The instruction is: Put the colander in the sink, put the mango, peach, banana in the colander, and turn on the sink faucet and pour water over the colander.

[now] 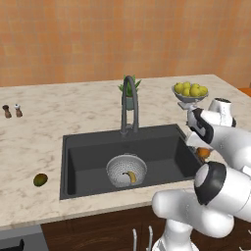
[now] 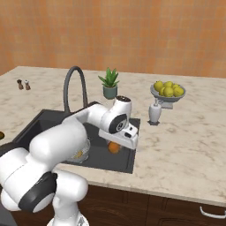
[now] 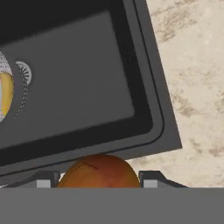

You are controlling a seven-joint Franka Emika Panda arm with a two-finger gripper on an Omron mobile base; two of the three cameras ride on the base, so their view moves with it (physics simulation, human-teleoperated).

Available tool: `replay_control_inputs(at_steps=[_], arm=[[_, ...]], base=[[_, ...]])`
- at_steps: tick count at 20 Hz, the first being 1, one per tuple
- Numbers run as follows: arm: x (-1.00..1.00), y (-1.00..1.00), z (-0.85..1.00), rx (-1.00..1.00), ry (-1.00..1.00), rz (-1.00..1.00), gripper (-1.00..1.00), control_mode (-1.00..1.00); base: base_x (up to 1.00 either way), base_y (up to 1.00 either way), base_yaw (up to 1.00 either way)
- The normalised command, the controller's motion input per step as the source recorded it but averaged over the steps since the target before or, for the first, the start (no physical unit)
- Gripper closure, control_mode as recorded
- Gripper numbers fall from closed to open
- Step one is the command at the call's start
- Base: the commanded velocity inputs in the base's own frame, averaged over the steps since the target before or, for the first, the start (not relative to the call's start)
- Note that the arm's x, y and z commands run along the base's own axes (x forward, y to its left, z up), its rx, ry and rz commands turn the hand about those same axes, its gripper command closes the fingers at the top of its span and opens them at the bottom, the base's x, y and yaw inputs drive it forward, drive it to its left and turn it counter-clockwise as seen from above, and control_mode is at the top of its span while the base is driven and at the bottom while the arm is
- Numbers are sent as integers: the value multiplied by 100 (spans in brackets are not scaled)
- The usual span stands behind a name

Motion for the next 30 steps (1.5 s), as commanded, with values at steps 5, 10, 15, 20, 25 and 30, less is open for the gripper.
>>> replay_control_inputs(at_steps=[5,10,15,20,25,30], arm=[[0,57,0,0,0,20,100,-100],[6,28,-2,0,0,18,100,-100],[2,12,-13,0,0,19,100,-100],[1,25,-21,0,0,10,100,-100],[0,37,-25,0,0,5,100,-100],[3,54,-19,-1,0,2,100,-100]], base=[[0,0,0],[0,0,0],[0,0,0],[0,0,0],[0,0,0],[0,0,0]])
